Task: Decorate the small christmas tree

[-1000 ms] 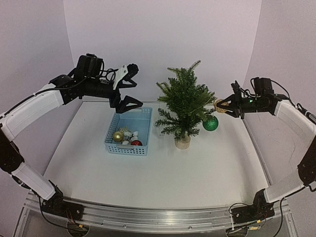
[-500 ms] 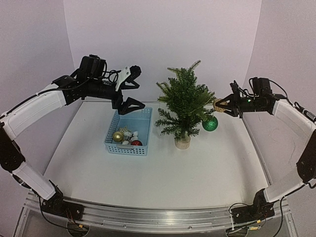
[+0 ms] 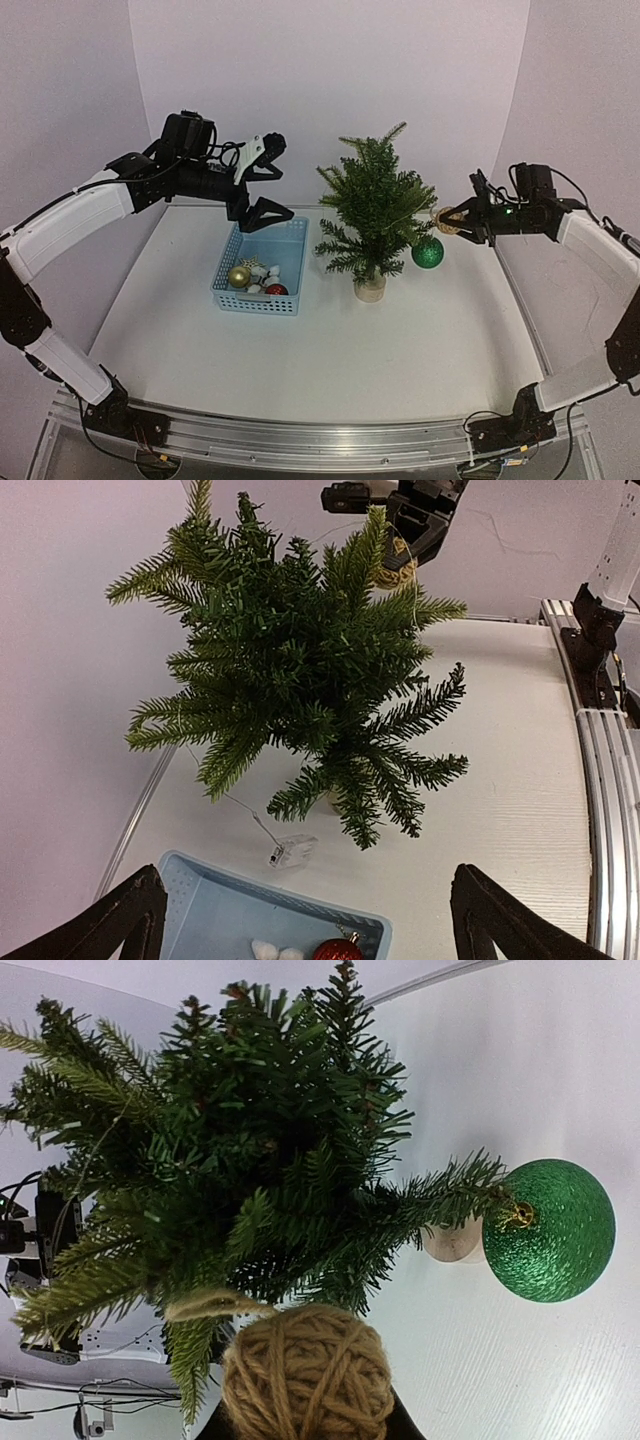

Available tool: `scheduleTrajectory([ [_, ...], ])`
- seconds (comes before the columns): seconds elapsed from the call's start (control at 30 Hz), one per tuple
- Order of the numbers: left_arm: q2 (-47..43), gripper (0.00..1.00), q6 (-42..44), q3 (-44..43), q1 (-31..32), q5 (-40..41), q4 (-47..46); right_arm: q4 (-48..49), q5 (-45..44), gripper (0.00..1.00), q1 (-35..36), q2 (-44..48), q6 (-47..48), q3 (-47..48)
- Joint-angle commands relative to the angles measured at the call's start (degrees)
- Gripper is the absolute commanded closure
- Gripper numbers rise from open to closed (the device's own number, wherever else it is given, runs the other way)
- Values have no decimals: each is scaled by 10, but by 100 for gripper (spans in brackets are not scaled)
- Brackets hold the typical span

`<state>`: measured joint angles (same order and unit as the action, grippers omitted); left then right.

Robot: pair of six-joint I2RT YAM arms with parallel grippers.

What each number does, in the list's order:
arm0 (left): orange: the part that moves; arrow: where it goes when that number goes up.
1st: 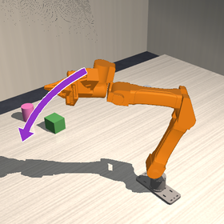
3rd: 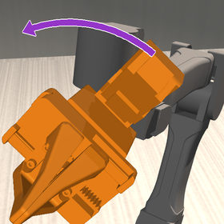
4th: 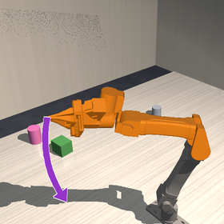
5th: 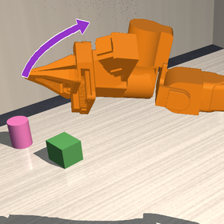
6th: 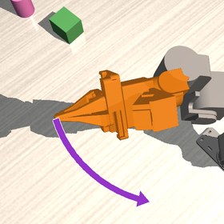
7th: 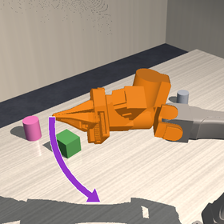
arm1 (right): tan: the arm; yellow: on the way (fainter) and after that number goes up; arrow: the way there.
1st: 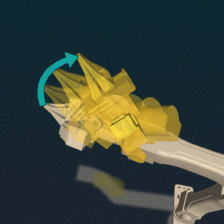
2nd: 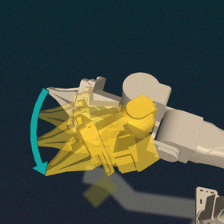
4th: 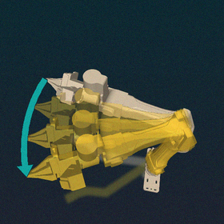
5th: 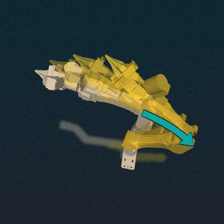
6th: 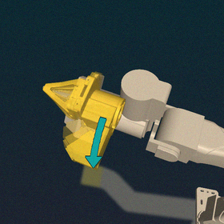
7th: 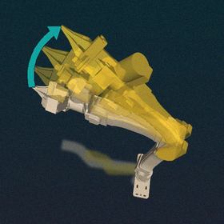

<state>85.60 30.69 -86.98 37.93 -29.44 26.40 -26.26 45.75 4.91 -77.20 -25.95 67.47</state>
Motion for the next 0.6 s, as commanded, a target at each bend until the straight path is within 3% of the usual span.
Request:
scheduleTrajectory([
  [0.0, -3, 3, 22, -27, 1, -12, -14, -9, -21, 100, 1, 59, 20, 7],
  [0.3, 52, 7, 88, -120, 25, -11, -11, -90, -77, 100, -2, 94, 73, 89],
  [0.57, 129, 16, 16, -220, 63, -57, -36, -97, -50, 100, -2, 89, 88, 136],
])
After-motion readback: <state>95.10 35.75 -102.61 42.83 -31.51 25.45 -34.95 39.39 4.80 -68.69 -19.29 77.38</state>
